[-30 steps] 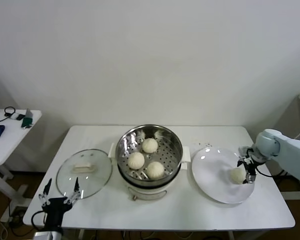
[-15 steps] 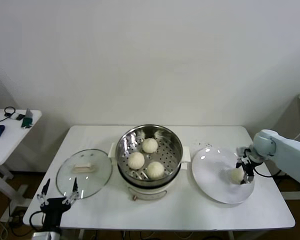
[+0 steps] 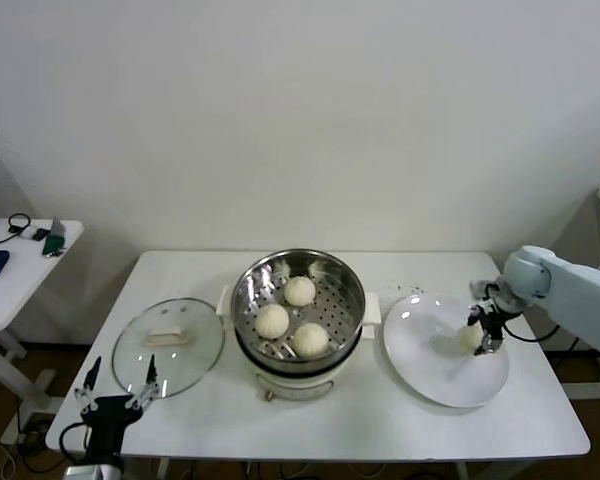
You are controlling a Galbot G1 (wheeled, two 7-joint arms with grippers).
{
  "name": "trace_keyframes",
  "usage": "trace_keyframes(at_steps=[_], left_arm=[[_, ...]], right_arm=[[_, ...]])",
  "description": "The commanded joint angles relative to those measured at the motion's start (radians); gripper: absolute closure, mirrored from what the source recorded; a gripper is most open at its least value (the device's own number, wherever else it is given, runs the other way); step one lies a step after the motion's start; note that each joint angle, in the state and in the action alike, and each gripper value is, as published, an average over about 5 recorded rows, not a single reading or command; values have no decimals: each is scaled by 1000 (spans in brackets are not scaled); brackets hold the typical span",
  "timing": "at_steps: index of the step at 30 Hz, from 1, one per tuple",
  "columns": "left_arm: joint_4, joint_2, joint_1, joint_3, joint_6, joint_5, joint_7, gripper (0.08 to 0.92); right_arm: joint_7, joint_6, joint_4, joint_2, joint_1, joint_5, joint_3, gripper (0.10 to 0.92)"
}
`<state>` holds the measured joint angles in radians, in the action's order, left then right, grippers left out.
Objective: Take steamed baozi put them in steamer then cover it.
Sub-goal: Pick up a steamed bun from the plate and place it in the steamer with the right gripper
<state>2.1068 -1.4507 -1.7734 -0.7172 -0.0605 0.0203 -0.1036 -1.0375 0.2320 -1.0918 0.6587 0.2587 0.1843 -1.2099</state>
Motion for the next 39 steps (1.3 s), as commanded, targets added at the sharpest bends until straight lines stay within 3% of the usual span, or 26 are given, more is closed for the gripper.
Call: trace_keyframes(at_steps=[1, 8, 16, 25, 39], left_arm=[[9, -2, 0, 8, -3, 5, 0, 177], [21, 1, 7, 28, -2, 37, 7, 177], [19, 11, 15, 37, -12, 40, 18, 177], [20, 2, 24, 39, -15, 41, 20, 177], [16, 14, 28, 32, -14, 31, 21, 177]], right_arm=[[34, 42, -39, 108, 450, 387, -339, 329], [70, 88, -114, 251, 662, 684, -491, 322], [124, 138, -188, 377, 703, 824, -478, 322], [158, 157, -227, 513, 663, 850, -528, 321], [176, 163, -192, 584, 512, 734, -555, 321]])
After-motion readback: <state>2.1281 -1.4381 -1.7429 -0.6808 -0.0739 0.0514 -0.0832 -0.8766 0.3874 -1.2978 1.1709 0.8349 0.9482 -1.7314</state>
